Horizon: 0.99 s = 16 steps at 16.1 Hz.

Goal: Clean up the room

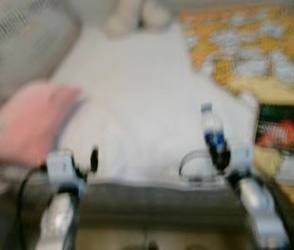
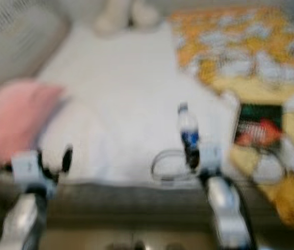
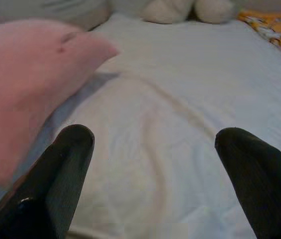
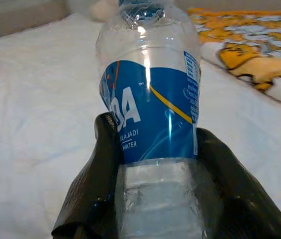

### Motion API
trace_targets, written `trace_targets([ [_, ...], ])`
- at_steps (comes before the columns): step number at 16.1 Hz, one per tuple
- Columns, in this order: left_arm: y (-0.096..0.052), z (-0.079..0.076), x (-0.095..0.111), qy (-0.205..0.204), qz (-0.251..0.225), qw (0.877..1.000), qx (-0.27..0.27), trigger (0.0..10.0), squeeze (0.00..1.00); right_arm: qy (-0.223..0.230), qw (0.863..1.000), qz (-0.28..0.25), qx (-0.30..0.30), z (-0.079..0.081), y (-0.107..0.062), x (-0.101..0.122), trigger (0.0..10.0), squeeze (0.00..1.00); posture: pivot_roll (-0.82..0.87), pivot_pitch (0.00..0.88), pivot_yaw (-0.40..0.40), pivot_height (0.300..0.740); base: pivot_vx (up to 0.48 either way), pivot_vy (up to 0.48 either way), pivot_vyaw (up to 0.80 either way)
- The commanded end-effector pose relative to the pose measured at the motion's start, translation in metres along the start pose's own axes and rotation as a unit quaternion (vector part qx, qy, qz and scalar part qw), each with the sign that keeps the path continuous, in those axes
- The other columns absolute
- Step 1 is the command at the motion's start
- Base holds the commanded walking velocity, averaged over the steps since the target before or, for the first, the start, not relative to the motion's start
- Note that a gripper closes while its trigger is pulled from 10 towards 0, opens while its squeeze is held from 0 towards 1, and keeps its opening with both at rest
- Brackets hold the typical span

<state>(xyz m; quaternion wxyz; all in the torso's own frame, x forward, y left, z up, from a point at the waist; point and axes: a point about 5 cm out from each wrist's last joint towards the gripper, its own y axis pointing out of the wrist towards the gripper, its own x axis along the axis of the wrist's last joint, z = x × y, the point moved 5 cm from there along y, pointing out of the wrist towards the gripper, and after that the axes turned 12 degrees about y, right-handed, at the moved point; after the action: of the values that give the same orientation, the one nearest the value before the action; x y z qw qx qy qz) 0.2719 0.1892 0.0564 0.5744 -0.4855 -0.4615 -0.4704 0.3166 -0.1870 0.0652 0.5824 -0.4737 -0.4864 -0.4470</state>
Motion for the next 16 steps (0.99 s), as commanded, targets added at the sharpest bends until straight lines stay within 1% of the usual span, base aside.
trace_targets([
  [1,0.001,-0.009,0.003,0.01,-0.009,1.0,-0.009,10.0,0.0,0.0,1.0,-0.014,0.017,0.003,0.009,0.013,10.0,0.0,-0.19,0.0,0.068,0.74,0.0,0.0,0.63],
  [3,0.002,-0.018,0.007,0.029,-0.023,0.999,-0.02,10.0,0.0,-0.007,0.999,-0.013,0.034,0.007,0.017,0.017,10.0,0.0,-0.17,0.0,0.045,0.74,0.0,0.0,0.62],
  [4,0.002,-0.018,0.01,0.031,-0.028,0.999,-0.019,10.0,0.0,-0.003,0.999,-0.01,0.038,0.01,0.02,0.015,10.0,0.0,-0.16,0.0,0.04,0.74,0.0,-0.48,0.61],
  [5,0.001,-0.016,0.017,0.031,-0.042,0.999,-0.016,10.0,0.0,0.014,0.999,-0.004,0.04,0.015,0.024,0.01,10.0,0.0,-0.14,0.0,0.044,0.74,0.0,-0.48,0.6],
  [6,0.0,-0.017,0.021,0.04,-0.052,0.998,-0.018,10.0,0.0,0.024,0.999,-0.001,0.039,0.018,0.025,0.006,10.0,0.0,-0.14,0.0,0.05,0.74,0.0,-0.48,0.59],
  [9,-0.002,-0.019,0.024,0.049,-0.059,0.997,-0.026,10.0,0.0,0.037,0.999,0.005,0.039,0.024,0.025,-0.002,10.0,0.0,-0.13,0.0,0.069,0.74,0.0,-0.48,0.56],
  [11,-0.002,-0.018,0.026,0.064,-0.064,0.996,-0.025,10.0,0.0,0.043,0.998,0.009,0.033,0.022,0.022,-0.007,10.0,0.0,-0.13,0.0,0.074,0.74,0.0,-0.474,0.53],
  [12,-0.003,-0.017,0.022,0.06,-0.058,0.996,-0.024,10.0,0.0,0.044,0.999,0.006,0.021,0.014,0.02,-0.006,10.0,0.0,-0.14,0.0,0.084,0.74,0.0,-0.439,0.51],
  [14,-0.002,-0.018,0.02,0.061,-0.054,0.996,-0.025,10.0,0.0,0.047,0.999,0.003,0.013,0.01,0.019,-0.006,10.0,0.0,-0.14,0.0,0.084,0.74,0.0,-0.426,0.52],
  [16,0.003,-0.019,0.019,0.071,-0.049,0.996,-0.017,10.0,0.0,0.051,0.999,0.003,0.002,0.006,0.018,-0.007,10.0,0.0,-0.15,0.0,0.095,0.74,-0.326,-0.349,0.48],
])
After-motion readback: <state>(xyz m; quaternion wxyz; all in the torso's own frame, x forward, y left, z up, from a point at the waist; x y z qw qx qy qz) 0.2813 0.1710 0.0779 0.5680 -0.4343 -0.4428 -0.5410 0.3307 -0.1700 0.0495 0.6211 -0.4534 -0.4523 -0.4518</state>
